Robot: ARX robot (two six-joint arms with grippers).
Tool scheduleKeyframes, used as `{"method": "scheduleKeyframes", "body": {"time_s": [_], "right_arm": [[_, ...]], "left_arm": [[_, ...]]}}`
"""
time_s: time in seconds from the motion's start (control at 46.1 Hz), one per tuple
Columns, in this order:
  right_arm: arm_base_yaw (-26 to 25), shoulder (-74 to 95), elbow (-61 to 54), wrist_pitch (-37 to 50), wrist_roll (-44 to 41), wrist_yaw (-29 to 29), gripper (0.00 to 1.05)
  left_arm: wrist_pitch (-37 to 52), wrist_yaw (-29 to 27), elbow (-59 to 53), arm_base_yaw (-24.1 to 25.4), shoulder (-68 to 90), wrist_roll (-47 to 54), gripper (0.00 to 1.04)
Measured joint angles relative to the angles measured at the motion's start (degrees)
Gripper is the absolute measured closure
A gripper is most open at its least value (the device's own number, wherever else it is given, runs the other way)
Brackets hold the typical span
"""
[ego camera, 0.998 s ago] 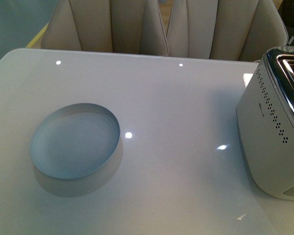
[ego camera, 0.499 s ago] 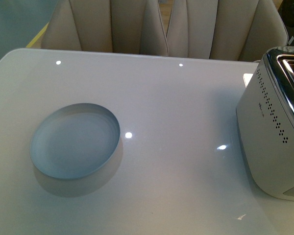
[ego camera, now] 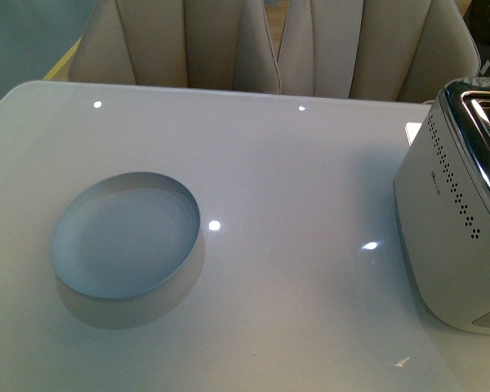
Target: Left arm holds plate, right arm toasts bread
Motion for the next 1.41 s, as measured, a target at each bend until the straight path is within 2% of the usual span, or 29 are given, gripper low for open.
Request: {"method": "scheduleKeyframes", "body": {"time_s": [0.13, 0.412, 0.608, 1.411], "right_arm": [[0.0, 0.0, 0.0, 0.0, 0.0, 0.0, 0.09], [0.0, 0.0, 0.0, 0.0, 0.0, 0.0, 0.09], [0.0, 0.0, 0.0, 0.0, 0.0, 0.0, 0.09], [0.0, 0.0, 0.0, 0.0, 0.0, 0.0, 0.09]], "left_arm": [[0.0, 0.0, 0.0, 0.0, 0.0, 0.0, 1.0], [0.0, 0.0, 0.0, 0.0, 0.0, 0.0, 0.36], [0.0, 0.0, 0.0, 0.0, 0.0, 0.0, 0.06], [0.0, 0.0, 0.0, 0.0, 0.0, 0.1, 0.07]]}}
